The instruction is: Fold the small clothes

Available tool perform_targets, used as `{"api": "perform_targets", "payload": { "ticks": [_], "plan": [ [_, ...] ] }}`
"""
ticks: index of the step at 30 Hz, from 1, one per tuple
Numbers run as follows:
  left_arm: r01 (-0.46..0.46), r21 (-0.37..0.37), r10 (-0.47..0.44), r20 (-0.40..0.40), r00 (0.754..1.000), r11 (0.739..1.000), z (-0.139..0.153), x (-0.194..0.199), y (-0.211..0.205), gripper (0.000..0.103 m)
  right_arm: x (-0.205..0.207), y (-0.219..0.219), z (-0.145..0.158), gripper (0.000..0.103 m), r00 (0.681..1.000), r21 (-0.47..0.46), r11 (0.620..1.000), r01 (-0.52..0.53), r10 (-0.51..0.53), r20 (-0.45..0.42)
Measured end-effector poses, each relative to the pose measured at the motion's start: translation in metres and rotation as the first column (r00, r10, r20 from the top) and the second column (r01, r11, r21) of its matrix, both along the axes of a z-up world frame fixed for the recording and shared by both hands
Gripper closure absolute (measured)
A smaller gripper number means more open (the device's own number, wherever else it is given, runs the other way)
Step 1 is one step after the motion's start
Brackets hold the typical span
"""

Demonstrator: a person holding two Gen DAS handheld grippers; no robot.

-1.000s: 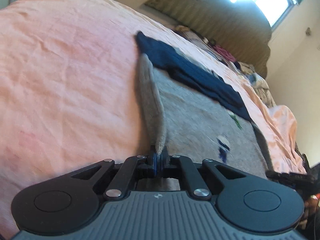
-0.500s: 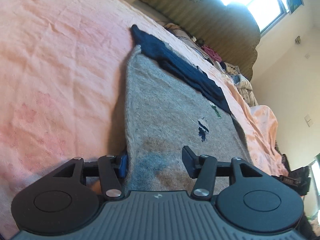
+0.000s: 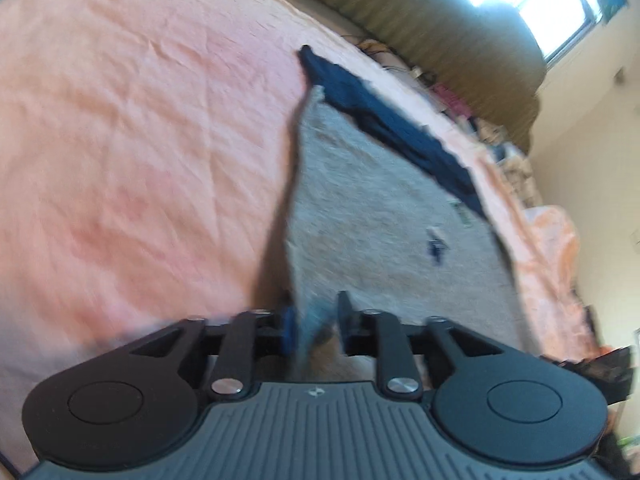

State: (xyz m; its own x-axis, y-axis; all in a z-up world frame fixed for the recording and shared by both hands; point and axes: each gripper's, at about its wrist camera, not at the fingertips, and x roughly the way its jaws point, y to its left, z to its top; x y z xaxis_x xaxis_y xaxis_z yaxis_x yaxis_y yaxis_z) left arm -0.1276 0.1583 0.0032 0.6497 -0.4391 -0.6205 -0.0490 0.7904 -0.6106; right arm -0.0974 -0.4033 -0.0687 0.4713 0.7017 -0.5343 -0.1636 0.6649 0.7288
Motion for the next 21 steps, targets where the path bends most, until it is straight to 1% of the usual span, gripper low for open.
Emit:
{"api": "perform_targets", "payload": {
  "ticks": [1, 2, 3, 4, 5, 6, 7, 8, 10, 12, 14, 15, 16, 17, 18, 19, 20, 21],
  "plan": [
    [0.003, -0.05, -0.003, 0.015, 1.0, 0.999, -0.001, -0.007, -0.001, 0.045, -0.003, 0.004, 0.001, 0.056, 1.0, -0.012, 1.0, -0.028, 0.028, -0.008],
    [0.007, -0.075, -0.005, 0.024, 1.0, 0.997, -0.001, -0.012, -0.005, 0.035, -0.007, 0.006, 0.002, 0.056, 0.999, -0.02, 0.999, -0.043, 0.043, -0.007],
    [0.006, -0.067, -0.004, 0.031, 1.0, 0.998, 0.0, -0.016, -0.011, 0.035, -0.01, 0.007, 0.002, 0.056, 0.999, -0.017, 0.999, -0.045, 0.044, -0.01],
    [0.002, -0.03, -0.001, 0.044, 0.999, 1.0, 0.001, -0.019, -0.019, 0.037, -0.011, 0.008, 0.001, 0.056, 0.999, -0.005, 0.999, -0.04, 0.04, -0.014],
    [0.001, 0.019, -0.002, 0.054, 0.999, 1.0, 0.004, -0.019, -0.027, 0.068, -0.011, 0.01, 0.0, 0.066, 0.999, -0.008, 0.999, -0.037, 0.037, -0.018],
    [0.014, 0.056, -0.016, 0.032, 0.999, 0.998, 0.002, -0.014, -0.033, 0.096, -0.009, 0.014, -0.002, 0.076, 0.999, -0.023, 0.999, -0.042, 0.041, -0.03],
    [0.018, 0.07, -0.018, 0.003, 1.0, 0.997, -0.002, -0.01, -0.036, 0.099, -0.008, 0.017, -0.005, 0.09, 0.998, -0.036, 0.998, -0.045, 0.043, -0.039],
    [0.004, 0.073, -0.005, 0.014, 1.0, 0.997, -0.001, -0.011, -0.034, 0.1, -0.009, 0.018, -0.005, 0.09, 0.999, -0.029, 0.999, -0.046, 0.045, -0.027],
    [-0.03, 0.138, 0.025, 0.033, 0.999, 0.99, 0.009, -0.016, -0.029, 0.1, -0.014, 0.019, 0.001, 0.09, 0.998, -0.017, 0.998, -0.056, 0.056, -0.005],
    [-0.056, 0.147, 0.05, 0.044, 0.998, 0.988, 0.016, -0.023, -0.015, 0.1, -0.021, 0.017, 0.007, 0.09, 0.998, -0.009, 0.998, -0.068, 0.068, 0.014],
    [-0.066, 0.163, 0.065, 0.01, 0.998, 0.984, 0.01, -0.027, -0.005, 0.1, -0.022, 0.012, -0.001, 0.091, 0.999, -0.047, 0.998, -0.05, 0.05, -0.015],
    [-0.057, 0.15, 0.058, -0.003, 0.998, 0.987, 0.004, -0.028, -0.003, 0.1, -0.022, 0.006, -0.009, 0.095, 0.999, -0.022, 0.999, -0.036, 0.035, -0.027],
    [-0.054, 0.144, 0.054, 0.007, 0.999, 0.988, 0.004, -0.031, -0.004, 0.1, -0.021, 0.001, -0.014, 0.096, 0.999, 0.015, 1.0, -0.02, 0.02, -0.041],
    [-0.042, 0.141, 0.042, 0.006, 0.999, 0.989, 0.005, -0.033, -0.006, 0.099, -0.022, 0.0, -0.014, 0.095, 0.999, 0.028, 1.0, -0.008, 0.009, -0.046],
    [-0.026, 0.115, 0.025, 0.006, 1.0, 0.993, 0.006, -0.035, -0.008, 0.099, -0.025, 0.0, -0.013, 0.085, 0.999, 0.037, 0.999, -0.009, 0.011, -0.036],
    [0.001, 0.069, -0.001, 0.0, 1.0, 0.998, 0.004, -0.037, -0.009, 0.095, -0.028, 0.002, -0.01, 0.08, 0.999, 0.043, 0.999, -0.019, 0.02, -0.025],
    [0.03, 0.02, -0.03, -0.019, 0.999, 0.999, 0.001, -0.038, -0.01, 0.08, -0.031, 0.003, -0.008, 0.066, 0.999, 0.053, 0.998, -0.034, 0.035, -0.016],
    [0.046, -0.024, -0.046, -0.01, 0.999, 0.999, -0.002, -0.041, -0.01, 0.074, -0.034, 0.004, -0.005, 0.056, 0.999, 0.058, 0.997, -0.051, 0.052, -0.012]
  ]
}}
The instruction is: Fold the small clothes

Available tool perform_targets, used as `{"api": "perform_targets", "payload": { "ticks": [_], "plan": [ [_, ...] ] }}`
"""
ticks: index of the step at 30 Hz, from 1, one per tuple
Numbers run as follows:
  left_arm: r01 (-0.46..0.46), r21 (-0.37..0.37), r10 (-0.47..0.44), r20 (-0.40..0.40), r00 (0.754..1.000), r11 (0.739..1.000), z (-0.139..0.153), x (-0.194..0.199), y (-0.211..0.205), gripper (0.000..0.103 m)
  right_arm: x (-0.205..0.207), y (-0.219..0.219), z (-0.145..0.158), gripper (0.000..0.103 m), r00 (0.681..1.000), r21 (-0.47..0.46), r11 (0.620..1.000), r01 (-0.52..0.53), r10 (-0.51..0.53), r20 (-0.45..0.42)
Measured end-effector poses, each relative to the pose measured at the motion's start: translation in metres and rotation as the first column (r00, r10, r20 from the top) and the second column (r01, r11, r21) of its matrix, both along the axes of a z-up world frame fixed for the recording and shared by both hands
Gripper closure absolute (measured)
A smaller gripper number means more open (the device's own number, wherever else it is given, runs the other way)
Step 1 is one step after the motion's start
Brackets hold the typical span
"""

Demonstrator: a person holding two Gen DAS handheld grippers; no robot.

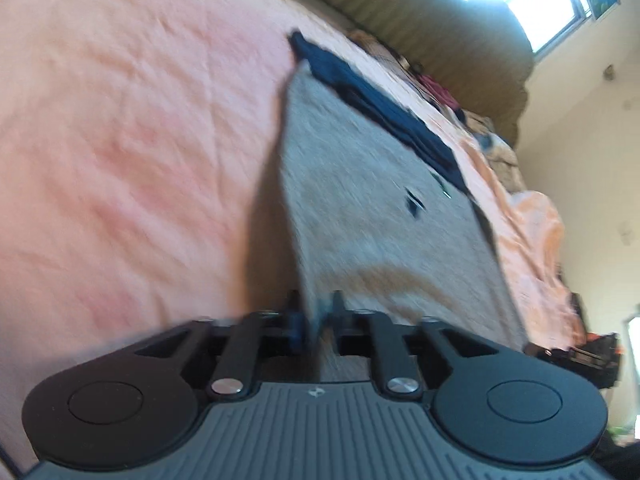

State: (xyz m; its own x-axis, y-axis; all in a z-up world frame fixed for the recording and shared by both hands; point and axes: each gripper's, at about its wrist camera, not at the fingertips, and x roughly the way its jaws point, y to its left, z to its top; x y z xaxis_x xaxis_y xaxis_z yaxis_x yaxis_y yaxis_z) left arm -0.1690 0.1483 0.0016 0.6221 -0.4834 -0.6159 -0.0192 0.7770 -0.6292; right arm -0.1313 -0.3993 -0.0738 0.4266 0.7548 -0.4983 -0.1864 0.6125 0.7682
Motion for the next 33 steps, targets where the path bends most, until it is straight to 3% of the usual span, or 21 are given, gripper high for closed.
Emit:
{"api": "perform_targets", "payload": {
  "ticks": [2, 4, 5, 6, 7, 8, 10, 12, 14, 17, 19, 20, 21, 22, 23, 24, 25, 26, 28, 29, 33],
  "plan": [
    [0.015, -0.055, -0.013, 0.028, 1.0, 0.998, 0.0, -0.007, -0.001, 0.045, -0.005, 0.005, 0.005, 0.051, 0.999, -0.024, 0.999, -0.036, 0.036, 0.001],
    [0.005, -0.034, -0.004, 0.036, 0.999, 0.999, 0.002, -0.008, -0.008, 0.044, -0.009, 0.01, 0.007, 0.051, 0.999, -0.046, 0.998, -0.053, 0.053, 0.001],
    [0.006, -0.013, -0.005, 0.043, 0.999, 1.0, 0.003, -0.007, -0.012, 0.048, -0.009, 0.012, 0.007, 0.052, 0.998, -0.046, 0.997, -0.056, 0.056, -0.001],
    [0.007, 0.021, -0.008, 0.046, 0.999, 1.0, 0.004, -0.005, -0.016, 0.059, -0.009, 0.015, 0.007, 0.059, 0.998, -0.055, 0.997, -0.058, 0.058, -0.001],
    [0.012, 0.069, -0.014, 0.027, 1.0, 0.998, 0.003, -0.002, -0.02, 0.1, -0.008, 0.019, 0.007, 0.068, 0.998, -0.076, 0.995, -0.067, 0.066, -0.006],
    [0.023, 0.093, -0.025, 0.012, 1.0, 0.995, 0.001, 0.0, -0.022, 0.098, -0.007, 0.023, 0.006, 0.089, 0.996, -0.1, 0.991, -0.087, 0.085, -0.025],
    [0.014, 0.119, -0.018, 0.037, 0.999, 0.993, 0.008, -0.006, -0.016, 0.099, -0.012, 0.025, 0.009, 0.088, 0.994, -0.122, 0.987, -0.105, 0.105, -0.011],
    [-0.006, 0.203, -0.007, 0.064, 0.998, 0.979, 0.017, -0.015, -0.011, 0.099, -0.021, 0.022, 0.016, 0.088, 0.994, -0.138, 0.985, -0.105, 0.107, 0.011],
    [-0.01, 0.211, 0.005, 0.021, 1.0, 0.978, 0.011, -0.018, 0.0, 0.099, -0.024, 0.016, 0.012, 0.089, 0.996, -0.169, 0.982, -0.089, 0.09, -0.005],
    [-0.005, 0.201, -0.002, 0.031, 1.0, 0.98, 0.009, -0.02, 0.003, 0.098, -0.021, 0.004, 0.0, 0.095, 0.998, -0.102, 0.993, -0.057, 0.054, -0.03],
    [0.079, 0.176, -0.089, 0.053, 0.995, 0.981, 0.019, -0.02, 0.0, 0.098, -0.017, 0.002, 0.004, 0.086, 0.998, -0.098, 0.993, -0.058, 0.056, -0.021],
    [0.102, 0.171, -0.116, 0.075, 0.99, 0.98, 0.026, -0.02, 0.0, 0.095, -0.016, 0.001, 0.011, 0.073, 0.999, -0.119, 0.992, -0.048, 0.048, -0.002],
    [0.115, 0.168, -0.133, 0.1, 0.986, 0.979, 0.034, -0.019, 0.002, 0.093, -0.012, -0.001, 0.019, 0.054, 0.999, -0.143, 0.989, -0.025, 0.029, 0.027],
    [0.124, 0.16, -0.145, 0.129, 0.981, 0.979, 0.043, -0.015, 0.004, 0.084, -0.007, -0.003, 0.028, 0.044, 0.998, -0.164, 0.987, 0.006, 0.004, 0.061],
    [0.115, 0.158, -0.14, 0.159, 0.977, 0.981, 0.052, -0.009, 0.007, 0.062, 0.0, -0.003, 0.036, 0.031, 0.995, -0.187, 0.982, 0.038, -0.021, 0.094],
    [0.084, 0.165, -0.116, 0.192, 0.974, 0.983, 0.06, -0.003, 0.008, 0.045, 0.011, -0.002, 0.046, 0.029, 0.99, -0.217, 0.973, 0.077, -0.049, 0.133],
    [0.032, 0.173, -0.074, 0.244, 0.967, 0.984, 0.07, 0.006, 0.005, 0.015, 0.023, 0.001, 0.055, 0.029, 0.981, -0.242, 0.963, 0.119, -0.077, 0.175],
    [-0.013, 0.171, -0.04, 0.301, 0.953, 0.985, 0.077, 0.014, 0.001, 0.005, 0.035, 0.005, 0.061, 0.028, 0.972, -0.254, 0.955, 0.154, -0.101, 0.212],
    [-0.067, 0.181, -0.009, 0.391, 0.92, 0.981, 0.083, 0.037, -0.019, 0.005, 0.067, 0.022, 0.067, 0.025, 0.956, -0.266, 0.942, 0.203, -0.132, 0.262],
    [-0.099, 0.2, 0.011, 0.4, 0.916, 0.975, 0.081, 0.053, -0.031, 0.005, 0.083, 0.031, 0.066, 0.024, 0.951, -0.269, 0.939, 0.212, -0.135, 0.278],
    [-0.109, 0.28, 0.011, 0.328, 0.944, 0.954, 0.05, 0.118, -0.08, 0.006, 0.154, 0.084, 0.048, 0.024, 0.954, -0.254, 0.946, 0.203, -0.132, 0.271]
  ]
}}
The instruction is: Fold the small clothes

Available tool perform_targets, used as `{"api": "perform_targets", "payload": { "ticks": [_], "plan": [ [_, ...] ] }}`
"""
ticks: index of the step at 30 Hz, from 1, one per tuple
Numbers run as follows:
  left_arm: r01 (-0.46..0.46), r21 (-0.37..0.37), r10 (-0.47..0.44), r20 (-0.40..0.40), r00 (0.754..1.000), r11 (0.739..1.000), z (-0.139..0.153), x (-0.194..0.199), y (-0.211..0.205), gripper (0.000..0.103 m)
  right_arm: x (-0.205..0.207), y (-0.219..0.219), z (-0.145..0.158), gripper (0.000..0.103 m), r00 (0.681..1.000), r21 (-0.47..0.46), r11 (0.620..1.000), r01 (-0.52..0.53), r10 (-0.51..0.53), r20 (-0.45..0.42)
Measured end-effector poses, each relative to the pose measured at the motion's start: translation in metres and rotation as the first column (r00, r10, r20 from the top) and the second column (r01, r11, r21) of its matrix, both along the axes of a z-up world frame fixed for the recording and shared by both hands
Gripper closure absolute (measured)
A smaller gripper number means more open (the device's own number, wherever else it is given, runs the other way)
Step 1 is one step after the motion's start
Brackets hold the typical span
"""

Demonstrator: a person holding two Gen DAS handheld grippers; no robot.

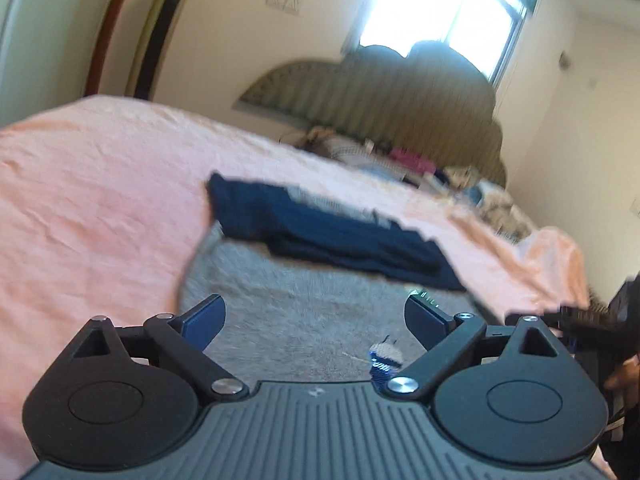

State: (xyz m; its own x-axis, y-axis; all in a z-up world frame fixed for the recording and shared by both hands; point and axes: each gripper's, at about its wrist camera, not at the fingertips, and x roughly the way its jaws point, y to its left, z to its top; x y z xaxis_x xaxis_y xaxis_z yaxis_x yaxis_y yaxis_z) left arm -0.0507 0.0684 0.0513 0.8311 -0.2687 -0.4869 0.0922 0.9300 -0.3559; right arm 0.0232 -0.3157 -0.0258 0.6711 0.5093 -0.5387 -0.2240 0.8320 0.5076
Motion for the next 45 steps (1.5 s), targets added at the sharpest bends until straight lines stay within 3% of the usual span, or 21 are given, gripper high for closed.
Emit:
{"api": "perform_targets", "payload": {
  "ticks": [3, 4, 6, 8, 10, 14, 16, 18, 20, 22, 23, 24, 25, 26, 29, 33, 36, 38, 41, 42, 45],
  "plan": [
    [-0.028, 0.138, 0.044, -0.114, 0.993, 0.99, -0.031, 0.027, -0.012, 0.006, 0.03, 0.031, -0.018, 0.02, 0.999, -0.211, 0.976, 0.051, -0.046, 0.028],
    [-0.025, 0.205, 0.057, -0.149, 0.987, 0.978, -0.044, 0.029, -0.01, 0.006, 0.029, 0.035, -0.024, 0.021, 0.995, -0.287, 0.957, 0.05, -0.023, 0.096],
    [0.046, 0.285, -0.011, -0.122, 0.993, 0.957, -0.048, 0.015, -0.005, 0.006, 0.023, 0.036, -0.035, 0.015, 0.986, -0.449, 0.89, 0.078, -0.002, 0.167],
    [0.064, 0.369, -0.014, -0.136, 0.991, 0.927, -0.049, 0.007, -0.002, 0.004, 0.021, 0.017, -0.034, 0.015, 0.986, -0.413, 0.906, 0.091, -0.023, 0.167],
    [0.068, 0.302, -0.026, -0.14, 0.99, 0.951, -0.049, 0.007, 0.013, 0.002, 0.022, 0.005, -0.034, 0.014, 0.986, -0.362, 0.927, 0.095, -0.037, 0.164],
    [0.033, 0.367, 0.029, -0.163, 0.986, 0.93, -0.043, 0.012, 0.007, 0.001, 0.02, 0.035, -0.026, 0.013, 0.988, -0.52, 0.85, 0.085, -0.006, 0.151],
    [0.039, 0.3, 0.012, -0.164, 0.986, 0.953, -0.034, 0.014, 0.003, 0.001, 0.008, 0.048, -0.012, 0.012, 0.99, -0.475, 0.878, 0.064, 0.006, 0.144],
    [0.06, 0.222, -0.028, -0.145, 0.989, 0.973, -0.027, 0.016, -0.008, 0.001, -0.001, 0.066, -0.001, 0.005, 0.986, -0.405, 0.914, -0.001, 0.068, 0.153],
    [0.103, 0.208, -0.07, -0.162, 0.984, 0.973, -0.031, 0.021, -0.031, 0.001, -0.004, 0.09, -0.002, 0.001, 0.981, -0.421, 0.905, -0.062, 0.133, 0.141],
    [0.192, 0.287, -0.136, -0.206, 0.969, 0.938, -0.041, 0.021, -0.06, 0.001, -0.005, 0.114, -0.014, 0.001, 0.978, -0.514, 0.853, -0.093, 0.175, 0.113],
    [0.216, 0.394, -0.155, -0.182, 0.971, 0.893, -0.046, 0.013, -0.073, 0.001, -0.005, 0.12, -0.022, 0.0, 0.98, -0.566, 0.819, -0.099, 0.18, 0.09],
    [0.225, 0.473, -0.193, -0.116, 0.974, 0.852, -0.049, -0.001, -0.078, 0.001, -0.012, 0.117, -0.028, 0.0, 0.975, -0.573, 0.814, -0.093, 0.193, 0.115],
    [0.236, 0.498, -0.211, -0.106, 0.972, 0.834, -0.049, -0.007, -0.076, 0.001, -0.018, 0.107, -0.032, 0.0, 0.971, -0.562, 0.822, -0.093, 0.2, 0.132],
    [0.245, 0.488, -0.218, -0.113, 0.969, 0.838, -0.049, -0.01, -0.065, 0.001, -0.022, 0.092, -0.033, 0.0, 0.973, -0.527, 0.845, -0.091, 0.188, 0.134],
    [0.211, 0.383, -0.161, -0.159, 0.974, 0.899, -0.049, -0.006, -0.027, 0.0, -0.029, 0.054, -0.032, 0.0, 0.986, -0.502, 0.865, -0.015, 0.095, 0.135],
    [0.137, 0.408, -0.083, -0.147, 0.986, 0.903, -0.037, -0.018, -0.027, 0.0, -0.038, 0.05, -0.023, 0.0, 0.995, -0.522, 0.852, 0.028, 0.028, 0.098],
    [0.211, 0.294, -0.183, -0.121, 0.976, 0.932, -0.022, -0.034, -0.043, 0.0, -0.061, 0.074, -0.006, 0.0, 0.986, -0.445, 0.893, -0.067, 0.128, 0.109],
    [0.284, 0.29, -0.256, -0.134, 0.958, 0.914, -0.023, -0.042, -0.065, 0.0, -0.075, 0.096, -0.003, 0.0, 0.967, -0.442, 0.884, -0.153, 0.227, 0.119],
    [0.356, 0.389, -0.292, -0.215, 0.932, 0.85, -0.046, -0.05, -0.084, 0.0, -0.086, 0.119, -0.023, 0.0, 0.951, -0.569, 0.791, -0.226, 0.305, 0.045],
    [0.352, 0.397, -0.304, -0.18, 0.936, 0.848, -0.047, -0.059, -0.079, 0.0, -0.092, 0.112, -0.028, 0.0, 0.946, -0.554, 0.803, -0.218, 0.314, 0.082],
    [0.377, 0.382, -0.324, -0.197, 0.925, 0.844, -0.047, -0.076, -0.059, 0.0, -0.112, 0.074, -0.031, 0.0, 0.952, -0.516, 0.835, -0.192, 0.286, 0.109]
  ]
}}
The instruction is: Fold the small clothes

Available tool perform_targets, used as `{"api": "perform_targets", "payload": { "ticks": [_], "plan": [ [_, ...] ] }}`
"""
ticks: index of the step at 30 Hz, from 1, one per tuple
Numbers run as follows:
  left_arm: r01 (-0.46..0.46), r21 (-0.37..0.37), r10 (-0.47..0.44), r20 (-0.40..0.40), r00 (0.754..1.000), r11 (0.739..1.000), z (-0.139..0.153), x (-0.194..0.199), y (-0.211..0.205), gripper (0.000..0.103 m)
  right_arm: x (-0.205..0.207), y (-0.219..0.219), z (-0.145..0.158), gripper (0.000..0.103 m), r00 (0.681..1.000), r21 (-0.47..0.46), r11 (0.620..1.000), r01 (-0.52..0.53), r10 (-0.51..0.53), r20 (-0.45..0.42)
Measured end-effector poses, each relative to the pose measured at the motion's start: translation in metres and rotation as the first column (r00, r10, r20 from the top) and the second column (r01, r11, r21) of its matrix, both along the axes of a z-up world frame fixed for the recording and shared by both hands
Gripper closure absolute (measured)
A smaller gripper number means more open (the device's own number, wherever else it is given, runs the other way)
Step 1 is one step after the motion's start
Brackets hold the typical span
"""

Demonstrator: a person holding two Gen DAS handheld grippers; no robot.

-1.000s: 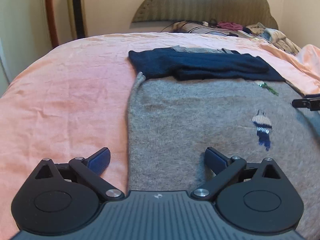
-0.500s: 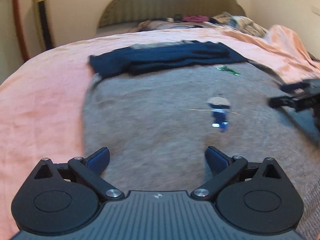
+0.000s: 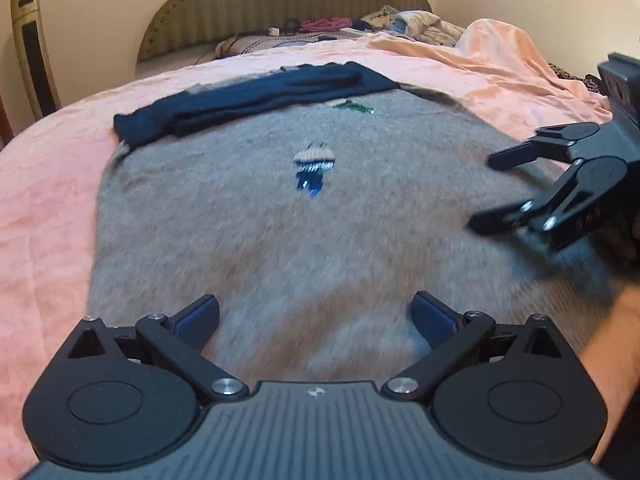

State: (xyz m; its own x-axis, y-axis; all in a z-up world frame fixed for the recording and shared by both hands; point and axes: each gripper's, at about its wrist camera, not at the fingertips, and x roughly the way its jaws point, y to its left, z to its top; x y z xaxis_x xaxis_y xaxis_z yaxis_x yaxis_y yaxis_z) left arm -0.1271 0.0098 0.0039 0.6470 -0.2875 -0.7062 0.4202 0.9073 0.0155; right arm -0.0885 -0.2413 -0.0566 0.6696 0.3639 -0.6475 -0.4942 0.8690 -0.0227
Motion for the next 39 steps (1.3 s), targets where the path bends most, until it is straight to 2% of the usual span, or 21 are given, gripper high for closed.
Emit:
{"api": "perform_targets", "payload": {
  "ticks": [3, 5, 7, 8, 10, 11, 12, 14, 16, 17, 18, 19, 21, 26, 29, 39],
  "plan": [
    [0.0, 0.006, 0.0, -0.021, 1.0, 1.0, 0.003, -0.015, 0.016, 0.0, -0.016, -0.025, 0.002, 0.0, 0.999, -0.012, 0.999, 0.039, -0.039, -0.01],
    [0.008, -0.016, -0.009, -0.052, 0.999, 1.0, 0.016, -0.012, 0.021, 0.0, -0.016, -0.029, 0.008, 0.0, 0.998, -0.035, 0.999, 0.03, -0.033, -0.062],
    [-0.001, -0.074, 0.001, 0.01, 1.0, 0.997, 0.036, -0.001, 0.023, 0.0, 0.0, -0.024, 0.021, 0.0, 0.991, -0.059, 0.998, 0.025, -0.033, -0.133],
    [-0.006, -0.101, 0.012, 0.059, 0.998, 0.995, 0.046, 0.006, 0.022, 0.0, 0.009, -0.022, 0.03, 0.0, 0.991, -0.042, 0.998, 0.046, -0.05, -0.124],
    [-0.013, -0.144, 0.033, 0.141, 0.989, 0.99, 0.059, 0.032, 0.014, 0.0, 0.03, -0.015, 0.048, 0.0, 0.996, 0.044, 0.996, 0.083, -0.081, -0.049],
    [-0.024, -0.157, 0.048, 0.155, 0.987, 0.987, 0.059, 0.046, 0.008, 0.0, 0.042, -0.01, 0.052, 0.0, 0.995, 0.078, 0.992, 0.098, -0.096, -0.024],
    [-0.049, -0.157, 0.072, 0.138, 0.988, 0.986, 0.054, 0.063, 0.0, 0.0, 0.057, -0.004, 0.054, 0.0, 0.992, 0.106, 0.986, 0.129, -0.128, -0.01],
    [-0.122, -0.118, 0.128, 0.045, 0.991, 0.986, 0.036, 0.093, -0.016, 0.0, 0.09, 0.007, 0.044, 0.0, 0.98, 0.123, 0.972, 0.198, -0.195, -0.039],
    [-0.182, -0.075, 0.181, -0.027, 0.983, 0.98, 0.012, 0.106, -0.022, 0.0, 0.118, 0.018, 0.019, 0.0, 0.957, 0.053, 0.961, 0.273, -0.265, -0.115],
    [-0.207, -0.045, 0.205, -0.042, 0.978, 0.977, 0.001, 0.107, -0.023, 0.0, 0.121, 0.023, 0.01, 0.0, 0.953, 0.009, 0.957, 0.292, -0.29, -0.083],
    [-0.196, -0.021, 0.197, 0.03, 0.98, 0.98, -0.003, 0.097, -0.026, 0.0, 0.112, 0.03, 0.003, 0.0, 0.961, -0.039, 0.96, 0.277, -0.276, 0.026],
    [-0.19, -0.017, 0.19, 0.036, 0.981, 0.982, -0.005, 0.093, -0.025, 0.0, 0.102, 0.03, -0.004, 0.0, 0.963, -0.034, 0.965, 0.259, -0.256, 0.08],
    [-0.204, -0.046, 0.205, 0.023, 0.978, 0.978, -0.004, 0.09, -0.017, 0.0, 0.096, 0.016, -0.002, 0.0, 0.964, 0.012, 0.964, 0.266, -0.267, 0.022],
    [-0.207, -0.043, 0.209, 0.031, 0.978, 0.977, -0.005, 0.092, -0.017, 0.0, 0.045, -0.005, -0.002, 0.0, 0.963, -0.003, 0.963, 0.269, -0.268, 0.033],
    [-0.212, -0.044, 0.214, 0.033, 0.976, 0.976, -0.004, 0.094, -0.019, 0.0, 0.023, -0.016, -0.003, 0.0, 0.958, 0.03, 0.959, 0.282, -0.283, 0.036],
    [-0.214, -0.046, 0.215, 0.033, 0.976, 0.976, -0.004, 0.096, -0.019, 0.0, 0.033, -0.014, -0.004, 0.0, 0.957, 0.03, 0.957, 0.288, -0.289, 0.034]
  ]
}}
